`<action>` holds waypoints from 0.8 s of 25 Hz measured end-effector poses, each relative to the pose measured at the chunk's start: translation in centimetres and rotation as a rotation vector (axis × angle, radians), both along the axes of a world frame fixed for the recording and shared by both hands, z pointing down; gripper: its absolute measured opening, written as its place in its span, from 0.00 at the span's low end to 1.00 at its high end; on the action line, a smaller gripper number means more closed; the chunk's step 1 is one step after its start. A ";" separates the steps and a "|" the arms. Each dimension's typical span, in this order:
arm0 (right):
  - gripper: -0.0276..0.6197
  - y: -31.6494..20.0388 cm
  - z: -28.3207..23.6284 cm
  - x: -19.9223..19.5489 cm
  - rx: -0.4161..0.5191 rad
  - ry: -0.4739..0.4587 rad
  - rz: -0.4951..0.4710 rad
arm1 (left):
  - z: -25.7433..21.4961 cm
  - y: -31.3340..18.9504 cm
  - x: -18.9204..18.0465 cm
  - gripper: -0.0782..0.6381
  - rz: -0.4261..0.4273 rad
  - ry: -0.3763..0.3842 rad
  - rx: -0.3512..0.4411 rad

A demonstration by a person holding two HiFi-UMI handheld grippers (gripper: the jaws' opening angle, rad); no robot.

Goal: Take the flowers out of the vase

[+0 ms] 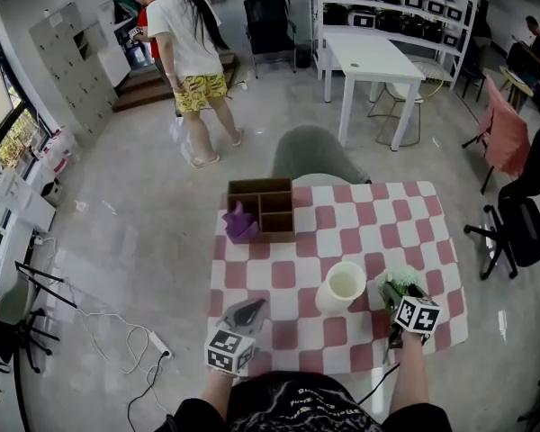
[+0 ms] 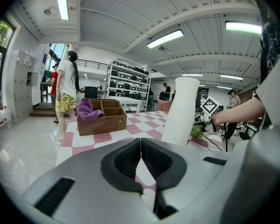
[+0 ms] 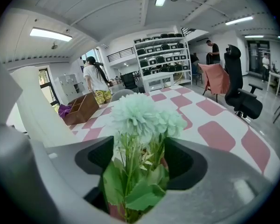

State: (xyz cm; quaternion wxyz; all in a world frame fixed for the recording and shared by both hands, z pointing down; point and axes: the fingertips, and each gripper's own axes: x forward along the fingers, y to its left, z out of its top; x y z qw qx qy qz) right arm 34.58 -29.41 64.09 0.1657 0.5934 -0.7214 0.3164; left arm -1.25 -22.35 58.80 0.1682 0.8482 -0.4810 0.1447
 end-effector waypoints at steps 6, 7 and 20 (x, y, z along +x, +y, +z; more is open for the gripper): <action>0.70 0.9 -0.4 -0.8 -0.014 -0.011 -0.015 | 0.2 0.3 0.4 0.13 0.016 0.007 0.002; 0.71 1.2 -0.6 -0.8 -0.009 -0.013 -0.009 | 0.3 0.4 0.4 0.13 0.018 0.008 0.001; 0.71 4.7 -5.7 0.5 0.163 -0.097 0.060 | -0.1 0.6 0.6 0.13 0.038 0.022 0.008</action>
